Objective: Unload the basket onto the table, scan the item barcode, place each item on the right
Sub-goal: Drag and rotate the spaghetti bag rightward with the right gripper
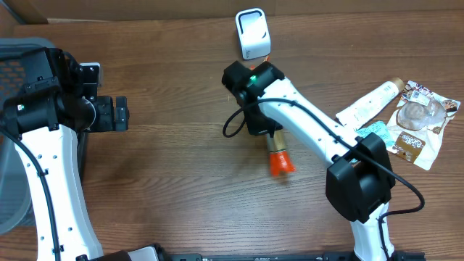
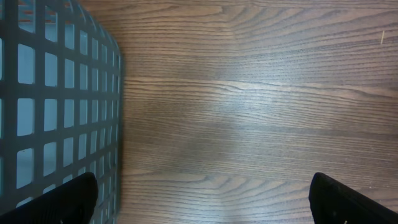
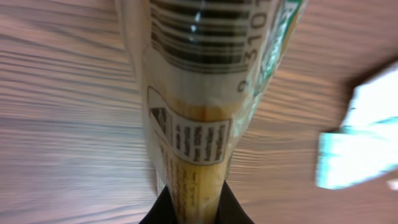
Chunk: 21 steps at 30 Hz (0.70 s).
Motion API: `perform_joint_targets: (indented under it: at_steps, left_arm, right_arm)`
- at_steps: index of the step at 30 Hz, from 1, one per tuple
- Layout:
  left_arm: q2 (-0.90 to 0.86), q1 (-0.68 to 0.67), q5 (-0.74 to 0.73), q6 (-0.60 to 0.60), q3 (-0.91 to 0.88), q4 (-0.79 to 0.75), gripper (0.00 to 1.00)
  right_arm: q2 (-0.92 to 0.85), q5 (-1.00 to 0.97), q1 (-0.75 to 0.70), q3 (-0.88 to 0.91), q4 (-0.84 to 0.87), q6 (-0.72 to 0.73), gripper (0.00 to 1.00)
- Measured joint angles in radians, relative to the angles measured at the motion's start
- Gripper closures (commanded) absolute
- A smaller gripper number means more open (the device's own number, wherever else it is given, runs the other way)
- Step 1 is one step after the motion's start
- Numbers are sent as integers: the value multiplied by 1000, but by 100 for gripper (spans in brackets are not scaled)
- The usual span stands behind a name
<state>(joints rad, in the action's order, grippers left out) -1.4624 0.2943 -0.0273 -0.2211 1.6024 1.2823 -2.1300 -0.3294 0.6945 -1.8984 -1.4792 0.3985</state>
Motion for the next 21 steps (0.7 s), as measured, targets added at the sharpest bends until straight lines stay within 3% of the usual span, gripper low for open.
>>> perform_joint_targets:
  at_steps: [4,6,8,14,21]
  left_arm:
    - [0,0,0,0,0,0,0]
    - [0,0,0,0,0,0,0]
    - [0,0,0,0,0,0,0]
    - [0,0,0,0,0,0,1]
    - [0,0,0,0,0,0,1]
  right_arm:
    - [-28,-88,63,1,-27,-4,62]
    - [-49,-81,105,0,-24,-29,28]
    - [-67,-62,146,0,-19,-60,2]
    - [-79,-33,198,0,-4,-102,0]
    - [-80,17,50,0,43,-173,0]
